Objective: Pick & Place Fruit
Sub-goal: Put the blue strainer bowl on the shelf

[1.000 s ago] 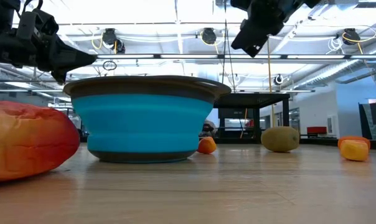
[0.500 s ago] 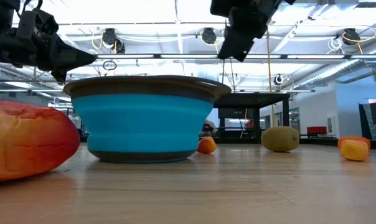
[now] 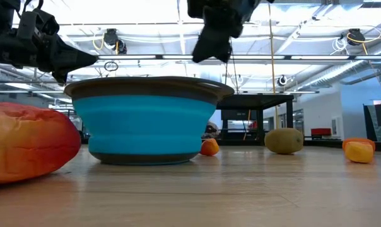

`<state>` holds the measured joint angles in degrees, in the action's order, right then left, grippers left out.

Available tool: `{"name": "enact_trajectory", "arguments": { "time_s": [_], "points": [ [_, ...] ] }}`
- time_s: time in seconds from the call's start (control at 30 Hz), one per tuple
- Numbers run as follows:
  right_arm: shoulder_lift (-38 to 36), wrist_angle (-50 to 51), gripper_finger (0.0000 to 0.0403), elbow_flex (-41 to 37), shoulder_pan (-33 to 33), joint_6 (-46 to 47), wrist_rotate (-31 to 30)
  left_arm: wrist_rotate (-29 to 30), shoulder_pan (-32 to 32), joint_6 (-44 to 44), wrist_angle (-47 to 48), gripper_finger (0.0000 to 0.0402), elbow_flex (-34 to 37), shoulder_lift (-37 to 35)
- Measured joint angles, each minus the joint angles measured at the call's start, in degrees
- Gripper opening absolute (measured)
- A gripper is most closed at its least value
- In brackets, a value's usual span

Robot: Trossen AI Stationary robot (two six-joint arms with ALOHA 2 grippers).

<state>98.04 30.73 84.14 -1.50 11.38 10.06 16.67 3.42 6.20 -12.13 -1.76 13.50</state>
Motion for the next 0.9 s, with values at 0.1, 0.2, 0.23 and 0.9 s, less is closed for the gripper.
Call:
{"name": "enact_trajectory", "arguments": {
  "time_s": [0.1, 0.2, 0.23, 0.9],
  "points": [
    [2.2, -0.4, 0.0063, 2.5, -0.5, -0.3, -1.4, 0.0, 0.0, 0.0, 0.0, 0.0019, 0.0, 0.0],
    [3.9, -0.5, 0.0077, 4.3, -1.3, -1.4, -1.5, 0.0, 0.0, 0.0, 0.0, 0.0019, 0.0, 0.0],
    [4.5, -0.7, 0.0083, 4.8, -1.4, -1.6, -1.5, 0.0, 0.0, 0.0, 0.0, 0.0019, 0.0, 0.0],
    [7.0, 6.5, 0.0194, 5.3, -1.6, 4.7, -8.7, 0.0, 0.0, 0.0, 0.0, 0.0019, 0.0, 0.0]
  ]
}}
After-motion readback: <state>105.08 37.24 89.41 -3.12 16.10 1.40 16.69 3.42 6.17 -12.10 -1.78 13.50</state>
